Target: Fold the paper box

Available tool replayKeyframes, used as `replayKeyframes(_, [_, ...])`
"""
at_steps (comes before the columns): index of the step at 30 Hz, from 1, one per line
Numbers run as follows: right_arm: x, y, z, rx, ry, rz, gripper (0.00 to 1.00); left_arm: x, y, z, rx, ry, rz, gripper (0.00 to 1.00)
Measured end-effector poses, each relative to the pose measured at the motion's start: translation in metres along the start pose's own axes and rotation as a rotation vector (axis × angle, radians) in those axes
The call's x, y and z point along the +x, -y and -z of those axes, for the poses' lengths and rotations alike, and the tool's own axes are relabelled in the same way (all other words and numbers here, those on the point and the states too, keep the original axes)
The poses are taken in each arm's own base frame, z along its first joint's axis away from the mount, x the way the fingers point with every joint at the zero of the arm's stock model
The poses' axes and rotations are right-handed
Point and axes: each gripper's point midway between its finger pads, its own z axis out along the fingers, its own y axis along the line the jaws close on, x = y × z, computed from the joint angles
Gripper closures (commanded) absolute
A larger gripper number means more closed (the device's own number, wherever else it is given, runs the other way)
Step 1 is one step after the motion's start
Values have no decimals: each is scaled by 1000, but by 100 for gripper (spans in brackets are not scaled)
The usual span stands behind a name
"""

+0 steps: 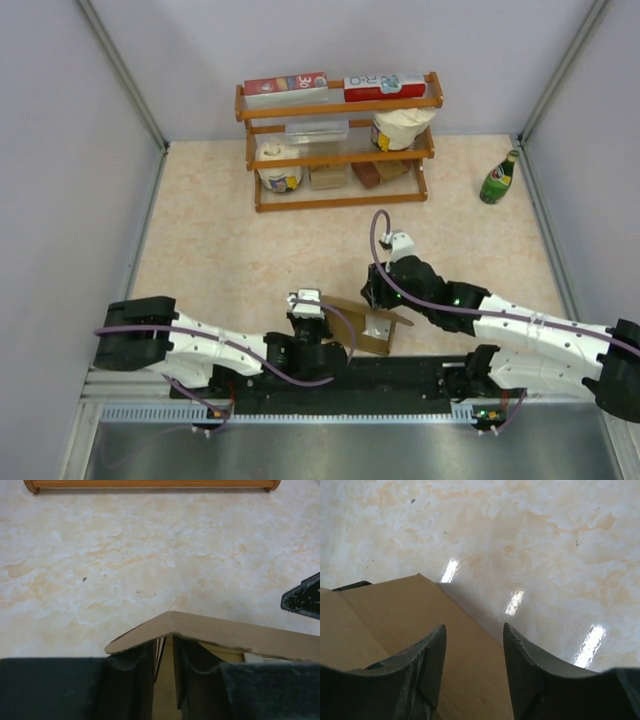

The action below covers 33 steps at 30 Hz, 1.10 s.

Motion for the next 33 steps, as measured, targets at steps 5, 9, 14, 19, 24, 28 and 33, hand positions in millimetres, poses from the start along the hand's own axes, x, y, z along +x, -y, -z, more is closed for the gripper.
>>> replayKeyframes(5, [10,-1,6,-43,-2,-24,52,-3,3,10,-23,-5,32,64])
replayKeyframes(9, [11,-2,10,-66,12,-38,53,1,8,23,-27,-14,60,62])
replayKeyframes(14, [17,-1,11,-74,5,-49,53,16,4,46,-3,15,-181,57])
replayKeyframes(19, [17,-2,11,-82,4,-49,53,20,-2,63,55,40,-329,54])
replayKeyframes(24, [13,-3,15,-96,26,-55,53,8,3,75,105,46,-305,52])
replayKeyframes(28, [11,-4,16,-101,34,-56,53,-12,7,87,155,33,-213,48])
replayKeyframes(33, [11,-5,17,-104,33,-55,52,-28,13,105,235,6,-123,44])
